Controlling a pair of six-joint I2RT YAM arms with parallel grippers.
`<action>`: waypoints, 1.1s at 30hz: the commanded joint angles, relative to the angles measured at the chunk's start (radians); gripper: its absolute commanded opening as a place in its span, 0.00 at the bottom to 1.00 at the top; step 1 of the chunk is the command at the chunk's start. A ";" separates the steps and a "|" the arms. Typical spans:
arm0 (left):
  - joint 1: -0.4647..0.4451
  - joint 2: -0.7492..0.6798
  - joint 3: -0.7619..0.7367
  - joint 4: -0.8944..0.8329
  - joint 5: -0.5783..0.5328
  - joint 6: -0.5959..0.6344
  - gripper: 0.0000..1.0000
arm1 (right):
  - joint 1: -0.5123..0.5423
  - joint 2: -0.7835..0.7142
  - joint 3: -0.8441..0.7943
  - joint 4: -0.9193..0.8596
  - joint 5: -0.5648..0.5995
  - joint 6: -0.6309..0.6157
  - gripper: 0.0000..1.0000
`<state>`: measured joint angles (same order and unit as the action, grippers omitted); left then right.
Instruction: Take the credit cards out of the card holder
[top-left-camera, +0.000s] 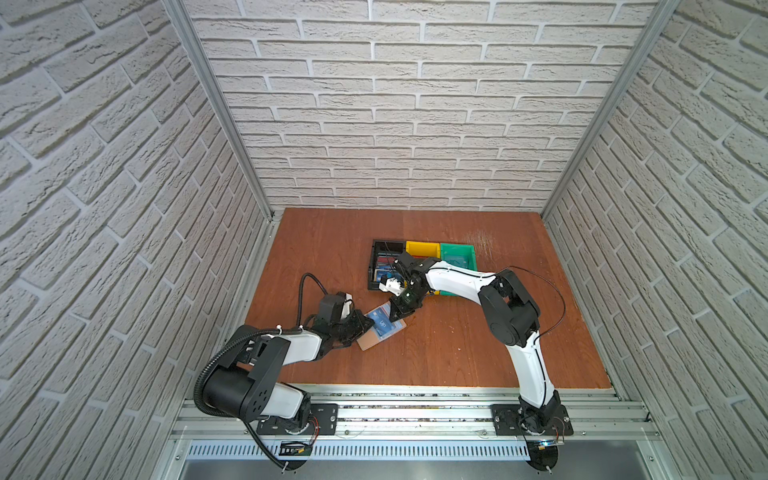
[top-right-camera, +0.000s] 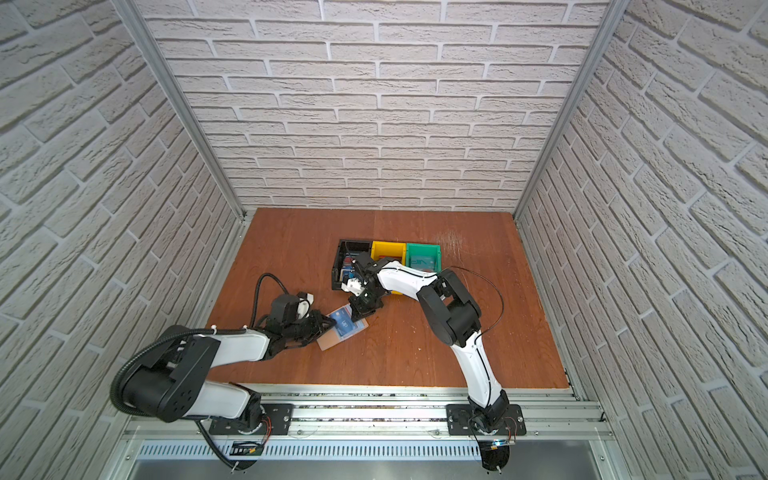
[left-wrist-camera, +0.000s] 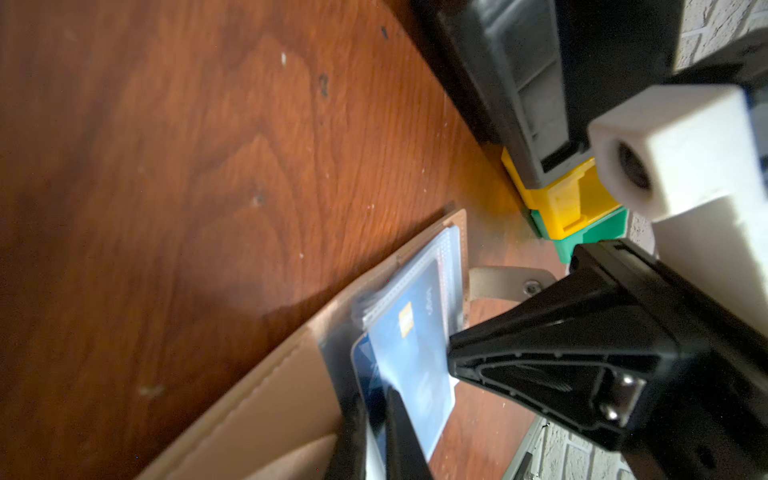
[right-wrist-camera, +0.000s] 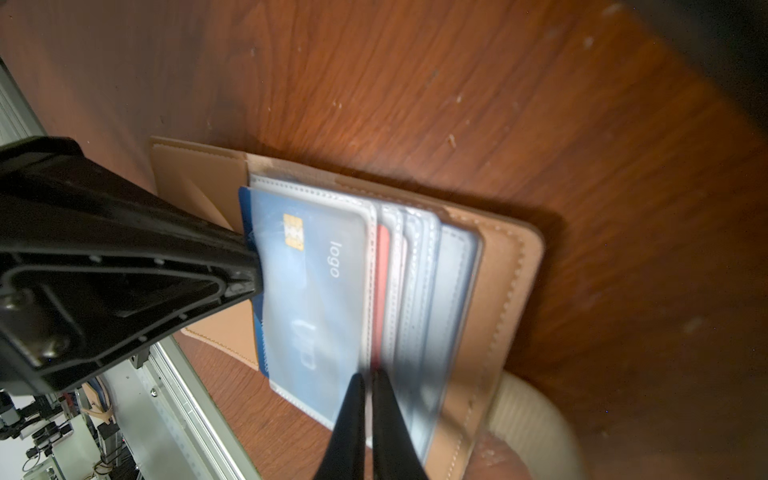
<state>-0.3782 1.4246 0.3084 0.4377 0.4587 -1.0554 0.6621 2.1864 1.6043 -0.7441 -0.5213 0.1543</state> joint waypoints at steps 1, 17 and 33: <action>-0.003 0.017 0.005 -0.013 -0.012 -0.002 0.11 | 0.005 0.023 -0.032 -0.023 0.018 0.007 0.09; 0.025 0.006 -0.010 -0.067 0.010 0.038 0.00 | -0.007 0.023 -0.040 -0.025 0.005 0.013 0.10; 0.159 -0.349 -0.036 -0.431 0.017 0.126 0.00 | -0.019 0.018 -0.064 0.008 -0.053 0.028 0.11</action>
<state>-0.2348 1.1172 0.2867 0.1024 0.5056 -0.9592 0.6380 2.1864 1.5761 -0.7174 -0.5900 0.1734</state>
